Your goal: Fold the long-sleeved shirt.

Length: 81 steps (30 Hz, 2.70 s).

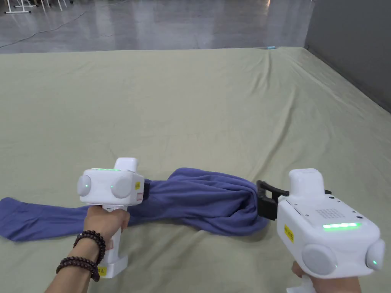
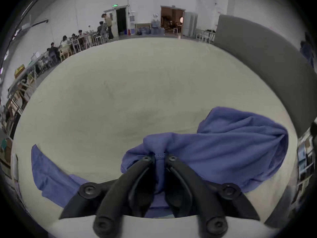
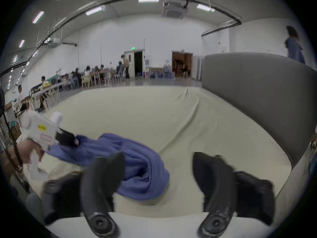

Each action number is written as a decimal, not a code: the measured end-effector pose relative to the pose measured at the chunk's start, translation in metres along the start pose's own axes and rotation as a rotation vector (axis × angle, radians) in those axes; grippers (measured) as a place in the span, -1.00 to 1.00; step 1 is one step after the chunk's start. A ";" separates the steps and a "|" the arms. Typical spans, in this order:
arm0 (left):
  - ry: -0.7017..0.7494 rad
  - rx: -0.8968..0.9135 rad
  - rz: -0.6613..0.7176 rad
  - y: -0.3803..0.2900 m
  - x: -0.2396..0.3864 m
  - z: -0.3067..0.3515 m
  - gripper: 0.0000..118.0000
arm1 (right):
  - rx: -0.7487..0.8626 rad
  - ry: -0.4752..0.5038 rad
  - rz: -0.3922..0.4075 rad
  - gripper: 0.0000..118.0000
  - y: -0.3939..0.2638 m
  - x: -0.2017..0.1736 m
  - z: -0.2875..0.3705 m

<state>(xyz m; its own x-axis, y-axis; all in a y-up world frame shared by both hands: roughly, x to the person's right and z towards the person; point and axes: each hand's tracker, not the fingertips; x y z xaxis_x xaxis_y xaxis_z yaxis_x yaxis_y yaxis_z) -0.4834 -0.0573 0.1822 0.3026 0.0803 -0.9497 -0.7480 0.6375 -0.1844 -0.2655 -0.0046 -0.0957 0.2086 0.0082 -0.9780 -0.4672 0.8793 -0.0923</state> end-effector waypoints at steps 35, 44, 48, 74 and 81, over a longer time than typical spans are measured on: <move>0.065 0.685 -0.039 0.307 -0.058 0.290 -0.96 | 0.173 0.148 0.081 -0.77 0.414 -0.016 -0.059; 0.066 0.647 -0.041 0.307 -0.042 0.259 -0.97 | 0.106 0.147 0.012 -0.77 0.406 -0.002 -0.098; 0.079 0.512 -0.063 0.266 -0.041 0.184 -0.97 | -0.033 0.147 0.025 -0.77 0.336 0.001 -0.162; 0.010 -0.010 0.075 -0.076 -0.056 0.119 -0.97 | -0.368 0.115 0.117 -0.77 -0.028 -0.026 -0.071; 0.018 0.024 0.111 -0.086 -0.072 0.120 0.55 | -0.334 0.097 0.049 0.48 -0.025 -0.016 -0.063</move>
<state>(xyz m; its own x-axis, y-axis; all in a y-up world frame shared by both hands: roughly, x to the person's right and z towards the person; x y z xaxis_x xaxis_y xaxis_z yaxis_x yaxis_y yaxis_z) -0.3701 -0.0258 0.2971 0.2079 0.1374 -0.9684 -0.7617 0.6439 -0.0722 -0.3108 -0.0567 -0.0890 0.1041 -0.0127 -0.9945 -0.7330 0.6748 -0.0853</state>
